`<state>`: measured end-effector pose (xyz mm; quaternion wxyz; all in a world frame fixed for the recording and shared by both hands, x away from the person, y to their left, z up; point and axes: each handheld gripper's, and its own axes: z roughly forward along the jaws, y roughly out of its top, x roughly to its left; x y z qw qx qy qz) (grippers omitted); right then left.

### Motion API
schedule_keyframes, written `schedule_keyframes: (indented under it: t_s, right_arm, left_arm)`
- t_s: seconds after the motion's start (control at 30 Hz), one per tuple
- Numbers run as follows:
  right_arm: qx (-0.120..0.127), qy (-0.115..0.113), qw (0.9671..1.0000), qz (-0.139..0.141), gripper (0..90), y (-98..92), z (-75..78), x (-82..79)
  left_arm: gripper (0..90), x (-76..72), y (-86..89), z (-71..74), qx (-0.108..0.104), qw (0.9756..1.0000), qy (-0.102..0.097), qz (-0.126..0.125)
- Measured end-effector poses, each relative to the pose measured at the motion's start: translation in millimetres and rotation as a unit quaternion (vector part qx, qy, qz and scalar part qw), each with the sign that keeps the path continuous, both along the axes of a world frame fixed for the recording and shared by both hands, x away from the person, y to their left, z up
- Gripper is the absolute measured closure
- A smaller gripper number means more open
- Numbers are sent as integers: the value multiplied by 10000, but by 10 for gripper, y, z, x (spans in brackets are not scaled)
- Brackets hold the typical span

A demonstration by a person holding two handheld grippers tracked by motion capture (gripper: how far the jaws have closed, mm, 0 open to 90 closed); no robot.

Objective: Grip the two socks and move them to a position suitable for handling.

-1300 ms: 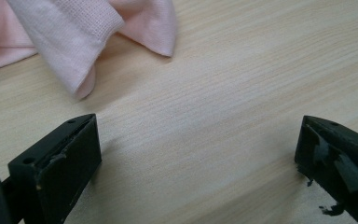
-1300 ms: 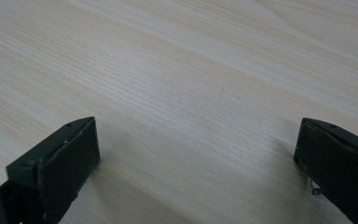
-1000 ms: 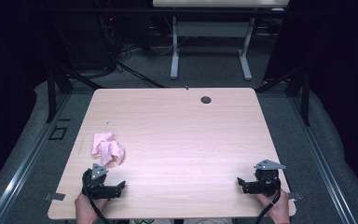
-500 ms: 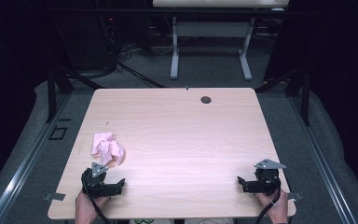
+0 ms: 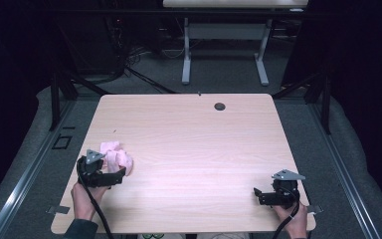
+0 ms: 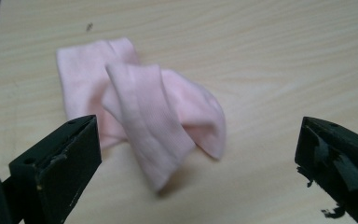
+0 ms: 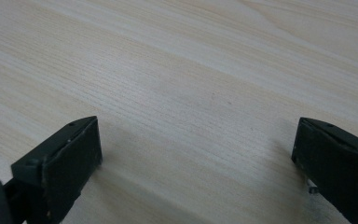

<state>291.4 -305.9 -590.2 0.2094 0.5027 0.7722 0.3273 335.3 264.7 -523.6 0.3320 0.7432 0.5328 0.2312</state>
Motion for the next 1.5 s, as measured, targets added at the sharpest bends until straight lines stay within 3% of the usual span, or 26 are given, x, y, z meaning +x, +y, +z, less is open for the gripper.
schedule_keyframes:
  t_s: [0.27, 0.5, 0.57, 0.77, 0.83, 0.87, 1.03, 1.3, 1.5]
  right_arm:
    - [6, -21, 10000, -17, 9, 1, -2, 0]
    - [6, -15, 10000, -20, 11, 0, -1, -1]
    - [7, -14, 10000, -22, 11, 0, 0, -1]
    - [14, -14, 10000, -29, 14, -1, 0, -1]
    - [14, -18, 10000, -36, 14, 0, 0, -1]
    - [10, -12, 10000, -26, 15, -2, 1, -2]
    - [12, -14, 10000, -30, 16, -2, 1, -2]
    - [12, -16, 10000, -41, 17, -3, 1, -2]
    - [16, -24, 10000, -43, 18, -4, 0, -1]
  left_arm:
    - [34, 334, -173, -94, 429, 9986, 272, -138]
    - [270, 456, -299, -312, 816, 9946, 607, -204]
    - [285, 462, -324, -380, 899, 9933, 681, -246]
    - [457, 449, -345, -436, 1013, 9927, 644, -143]
    - [542, 430, -327, -442, 1011, 9931, 590, -67]
    - [627, 421, -311, -447, 984, 9936, 551, -58]
    - [740, 370, -241, -416, 867, 9954, 418, -1]
    - [750, 207, -147, -181, 552, 9984, 96, 12]
    - [752, 67, -172, 26, 222, 9995, -56, -237]
